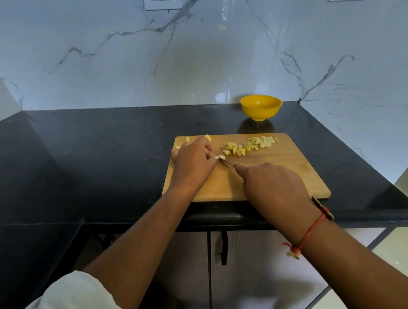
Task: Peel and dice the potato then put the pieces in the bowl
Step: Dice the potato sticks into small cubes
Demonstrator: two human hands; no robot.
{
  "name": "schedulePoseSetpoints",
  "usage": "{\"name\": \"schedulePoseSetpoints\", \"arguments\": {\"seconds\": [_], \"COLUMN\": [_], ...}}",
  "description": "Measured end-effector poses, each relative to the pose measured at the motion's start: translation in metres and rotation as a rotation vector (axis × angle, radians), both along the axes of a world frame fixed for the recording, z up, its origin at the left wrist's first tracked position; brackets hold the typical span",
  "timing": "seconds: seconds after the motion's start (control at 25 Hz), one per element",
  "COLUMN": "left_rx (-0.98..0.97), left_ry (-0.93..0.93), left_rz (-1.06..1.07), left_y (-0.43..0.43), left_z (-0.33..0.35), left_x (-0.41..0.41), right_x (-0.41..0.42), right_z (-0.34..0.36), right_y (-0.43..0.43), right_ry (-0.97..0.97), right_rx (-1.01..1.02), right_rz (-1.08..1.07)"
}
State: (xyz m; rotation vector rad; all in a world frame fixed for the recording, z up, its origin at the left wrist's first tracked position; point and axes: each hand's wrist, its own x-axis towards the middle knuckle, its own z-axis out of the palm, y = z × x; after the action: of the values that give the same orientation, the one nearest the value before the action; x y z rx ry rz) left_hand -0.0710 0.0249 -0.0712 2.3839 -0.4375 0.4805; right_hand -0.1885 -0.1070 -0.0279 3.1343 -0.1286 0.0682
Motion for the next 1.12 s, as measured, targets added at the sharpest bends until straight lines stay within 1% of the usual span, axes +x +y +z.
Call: {"name": "schedulePoseSetpoints", "arguments": {"seconds": [0.08,0.2,0.28,0.36,0.48,0.64,0.72,0.84,0.92,1.04,1.12], "left_rx": [0.002,0.002,-0.001,-0.020,-0.043,0.157,0.212,0.239,0.238,0.224,0.223], "left_ry": [-0.007,-0.002,0.009,-0.006,-0.030,-0.003,0.012,0.003,0.007,0.014,0.012], "left_rz": [-0.009,-0.019,-0.039,-0.040,0.049,0.132,0.140,0.122,0.114,0.113,0.112], "left_y": [0.001,0.001,0.000,0.002,0.006,0.004,0.003,0.003,0.003,0.002,0.002], "left_z": [0.000,0.001,0.002,0.001,0.003,0.005,0.006,0.006,0.006,0.007,0.007], "left_x": [0.000,0.001,0.000,-0.001,-0.002,-0.005,-0.006,-0.008,-0.007,-0.007,-0.006], "right_x": [0.002,0.011,0.016,0.016,0.013,0.017,0.020,0.023,0.025,0.031,0.036], "right_z": [-0.004,-0.010,-0.009,-0.008,-0.006,-0.003,-0.003,0.000,0.002,0.000,-0.003], "right_y": [-0.007,-0.019,-0.024,-0.026,-0.023,-0.018,-0.019,-0.026,-0.033,-0.052,-0.066], "right_ry": [-0.041,-0.089,-0.095,-0.148,-0.159,-0.118,-0.081,0.033,0.100,0.252,0.350], "right_rx": [-0.025,0.007,0.064,0.137,0.272,0.397,0.538,0.879,1.059,1.250,1.332], "right_rz": [-0.002,-0.032,-0.073,-0.074,-0.032,-0.053,-0.094,-0.220,-0.297,-0.376,-0.392]}}
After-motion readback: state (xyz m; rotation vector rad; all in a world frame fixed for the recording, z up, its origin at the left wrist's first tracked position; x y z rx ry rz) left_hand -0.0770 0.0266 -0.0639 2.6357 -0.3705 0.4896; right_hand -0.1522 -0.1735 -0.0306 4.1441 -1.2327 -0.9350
